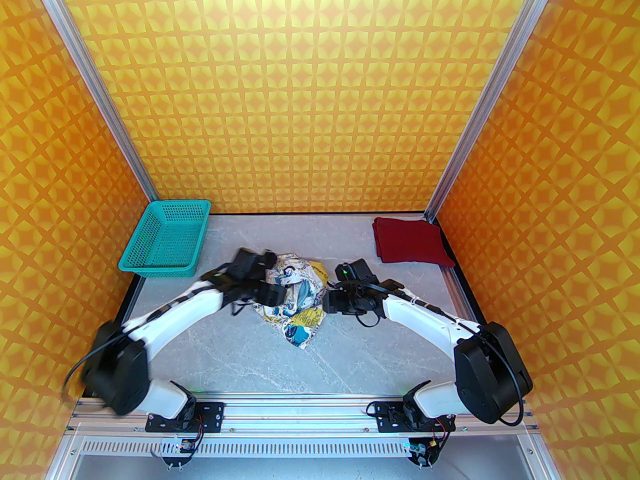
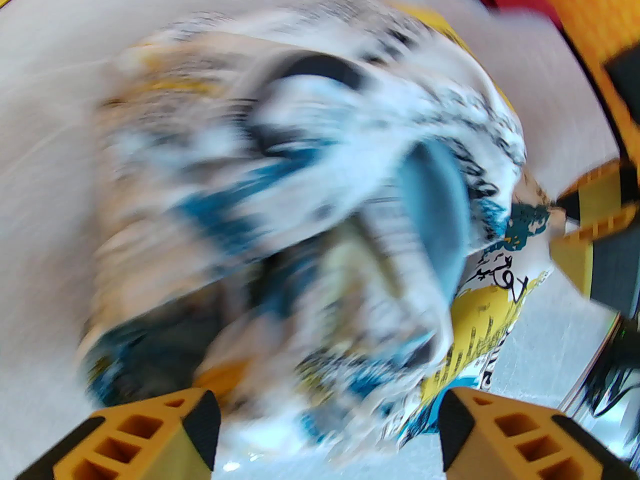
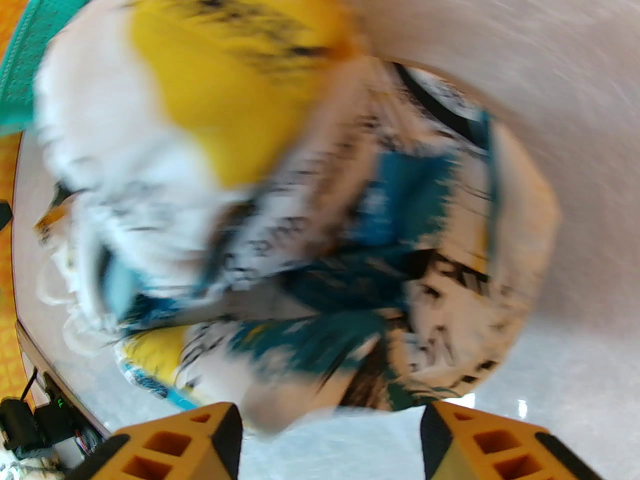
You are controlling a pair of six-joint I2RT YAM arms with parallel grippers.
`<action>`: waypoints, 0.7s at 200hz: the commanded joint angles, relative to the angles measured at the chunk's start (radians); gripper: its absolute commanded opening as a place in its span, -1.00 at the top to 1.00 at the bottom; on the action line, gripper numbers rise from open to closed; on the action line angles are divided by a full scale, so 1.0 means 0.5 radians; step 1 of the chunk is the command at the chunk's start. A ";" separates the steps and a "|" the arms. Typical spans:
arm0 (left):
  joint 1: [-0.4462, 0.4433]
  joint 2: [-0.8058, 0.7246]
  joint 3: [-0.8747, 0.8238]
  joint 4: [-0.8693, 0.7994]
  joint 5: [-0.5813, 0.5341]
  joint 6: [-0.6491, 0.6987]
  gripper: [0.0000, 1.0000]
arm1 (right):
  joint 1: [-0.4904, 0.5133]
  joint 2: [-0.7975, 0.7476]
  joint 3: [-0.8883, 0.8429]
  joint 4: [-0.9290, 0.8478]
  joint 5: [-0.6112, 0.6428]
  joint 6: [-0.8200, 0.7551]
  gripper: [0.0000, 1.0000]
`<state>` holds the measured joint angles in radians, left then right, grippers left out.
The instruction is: Fold and stack the mixed laundry pile
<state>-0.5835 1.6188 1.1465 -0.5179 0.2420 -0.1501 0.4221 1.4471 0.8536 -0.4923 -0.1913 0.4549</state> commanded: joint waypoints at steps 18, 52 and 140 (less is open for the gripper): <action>-0.137 0.263 0.344 -0.020 0.071 0.136 -0.66 | -0.150 0.006 -0.219 0.093 0.026 0.069 0.21; -0.204 0.353 0.374 0.218 0.103 -0.177 -0.69 | -0.186 -0.158 -0.316 0.040 -0.001 0.071 0.28; -0.211 0.585 0.277 0.828 0.179 -0.658 0.36 | -0.198 -0.026 -0.572 1.064 -0.637 0.940 -0.22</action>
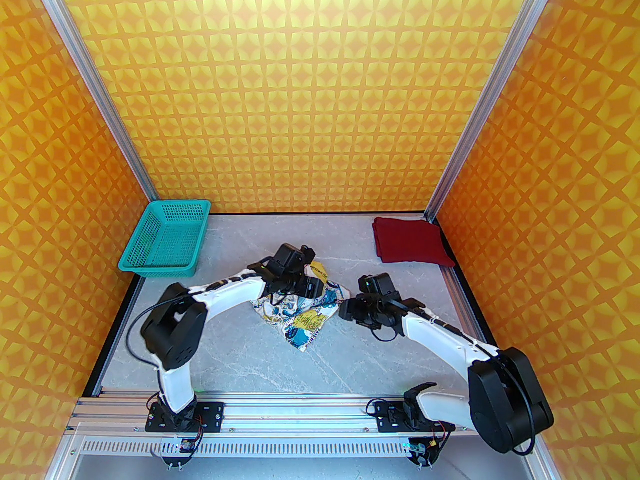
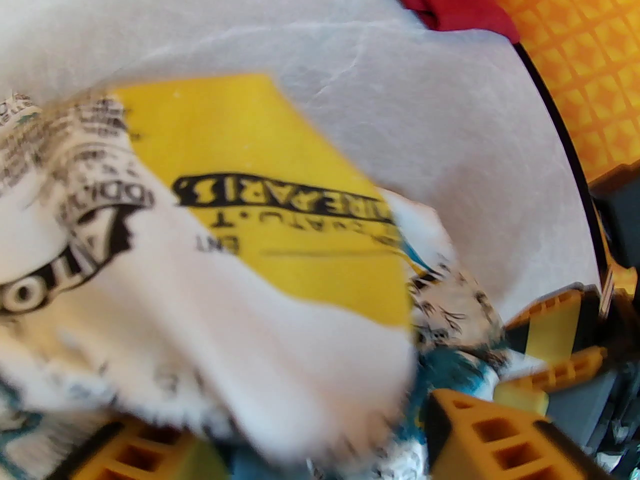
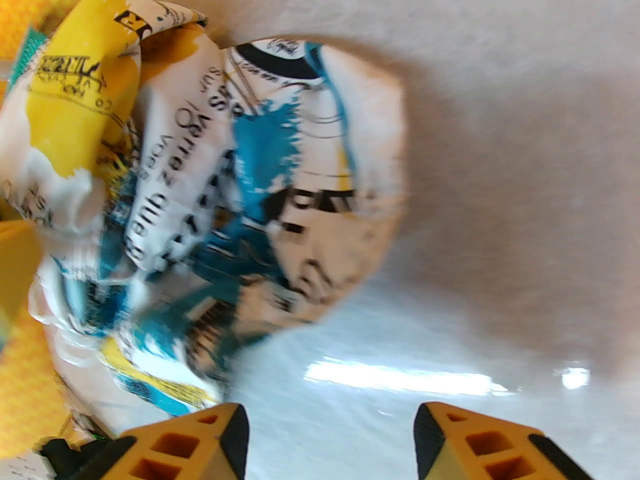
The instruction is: Fold and stack the mixed laundry pile
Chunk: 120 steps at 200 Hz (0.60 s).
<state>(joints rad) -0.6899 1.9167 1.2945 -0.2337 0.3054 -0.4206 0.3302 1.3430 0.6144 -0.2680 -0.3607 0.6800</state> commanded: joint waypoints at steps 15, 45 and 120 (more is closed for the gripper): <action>0.008 -0.071 -0.051 0.351 0.049 -0.114 0.70 | -0.014 0.320 -0.142 1.000 -0.404 0.745 -0.22; 0.051 -0.247 -0.080 0.363 0.043 -0.065 1.00 | -0.030 0.545 -0.138 1.346 -0.422 0.909 -0.18; 0.222 -0.756 0.152 -0.112 0.043 0.265 1.00 | -0.245 0.646 0.060 1.552 -0.412 0.630 0.93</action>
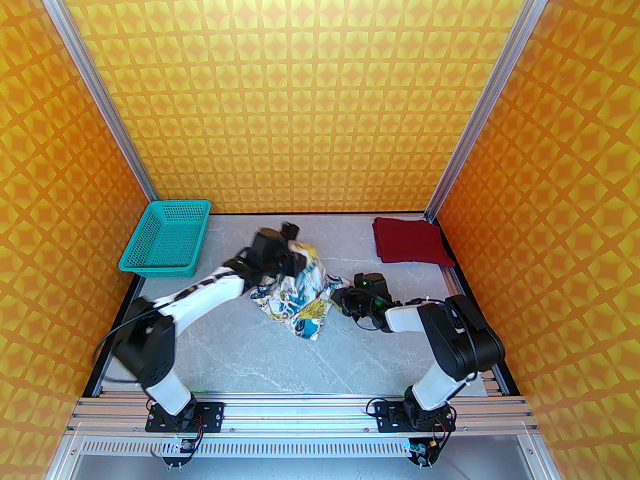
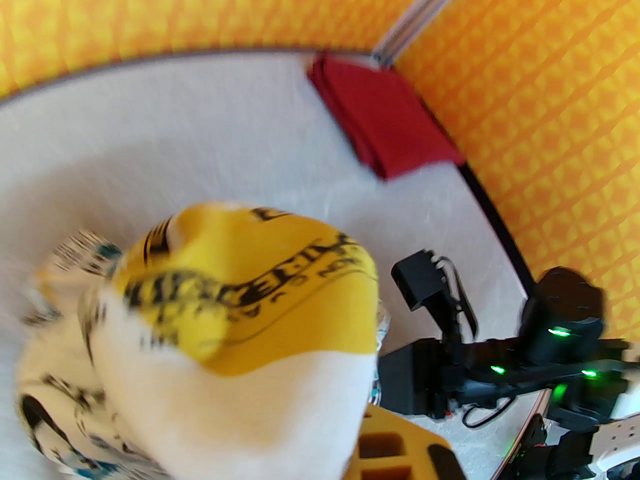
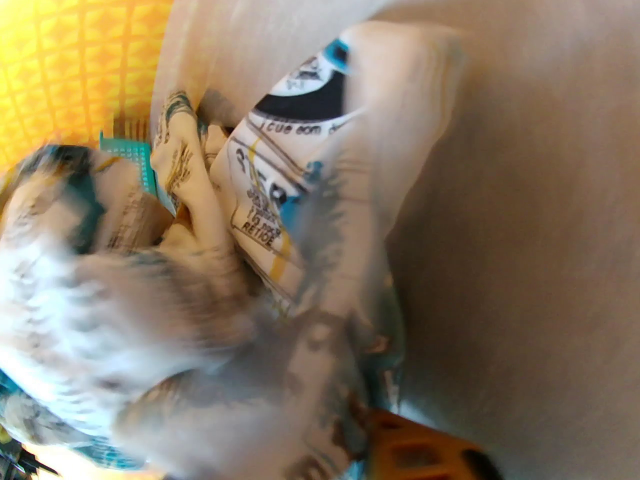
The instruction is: Fold and stack the mixed laundry pile
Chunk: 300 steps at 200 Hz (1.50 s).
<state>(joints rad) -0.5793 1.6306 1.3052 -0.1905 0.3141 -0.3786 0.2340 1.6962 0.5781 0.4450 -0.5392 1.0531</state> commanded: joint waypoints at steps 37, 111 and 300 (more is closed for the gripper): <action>0.002 -0.588 0.159 -0.346 0.025 0.248 1.00 | -0.094 -0.528 0.410 -0.697 0.053 -0.614 1.00; 0.002 -1.291 0.130 -0.787 -0.172 0.140 0.97 | -0.097 -1.432 1.038 -2.206 0.455 -1.192 1.00; 0.272 -0.586 -0.958 -0.520 -0.027 -0.097 -0.59 | -0.042 -1.095 0.132 -1.725 0.023 -0.945 -0.25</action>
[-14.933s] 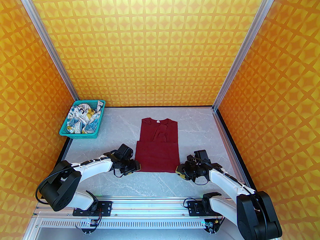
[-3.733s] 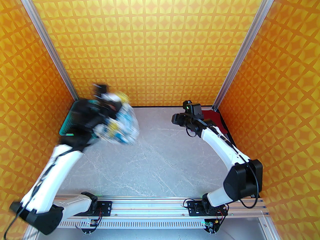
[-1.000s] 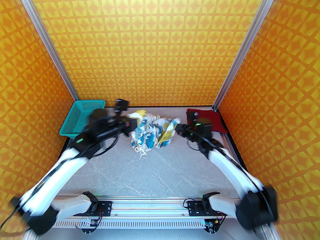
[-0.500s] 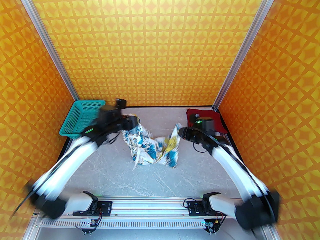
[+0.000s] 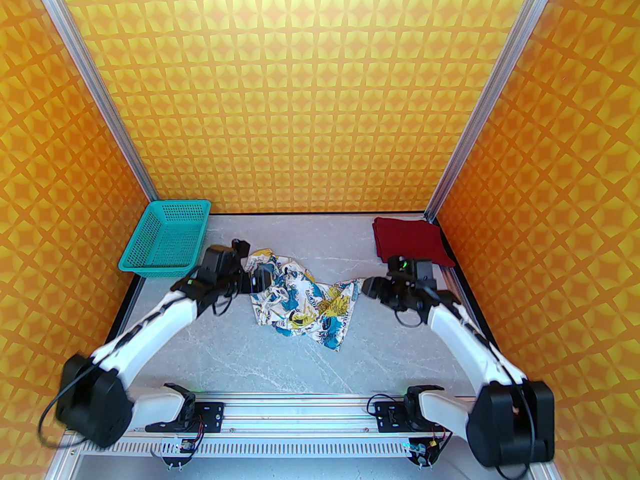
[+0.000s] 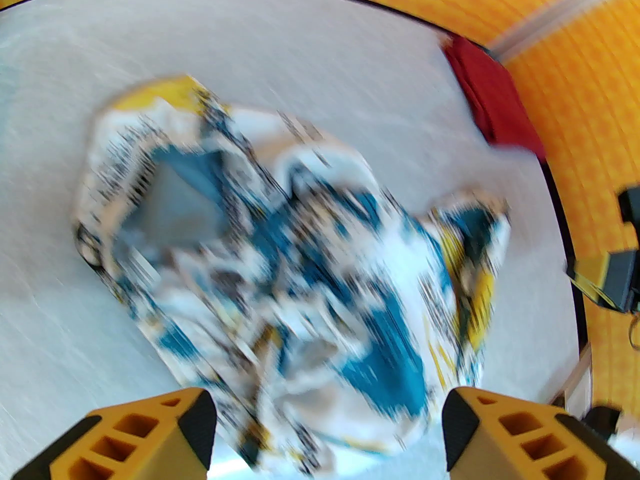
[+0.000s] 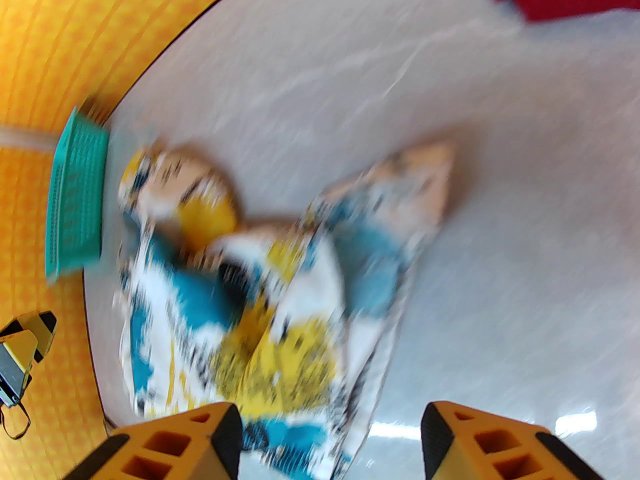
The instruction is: Fold and stack the mixed laundry pile
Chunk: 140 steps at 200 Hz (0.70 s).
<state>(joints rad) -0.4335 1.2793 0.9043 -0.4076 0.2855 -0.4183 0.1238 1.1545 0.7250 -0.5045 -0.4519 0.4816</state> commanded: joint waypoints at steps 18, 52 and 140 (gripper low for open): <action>-0.029 0.176 -0.232 0.009 0.030 -0.022 -0.62 | 0.304 0.045 -0.281 0.342 -0.156 0.301 -0.22; -0.070 0.342 -0.273 0.137 0.121 -0.015 -0.47 | 0.450 0.160 -0.451 0.592 -0.196 0.429 0.00; -0.151 0.322 -0.361 0.243 0.242 -0.112 0.03 | 0.621 0.250 -0.618 0.772 -0.169 0.562 0.32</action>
<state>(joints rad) -0.4942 1.4666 0.7490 -0.3161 0.3626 -0.4526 0.4263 1.2617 0.4374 -0.1604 -0.5323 0.7341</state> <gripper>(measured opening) 0.489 0.339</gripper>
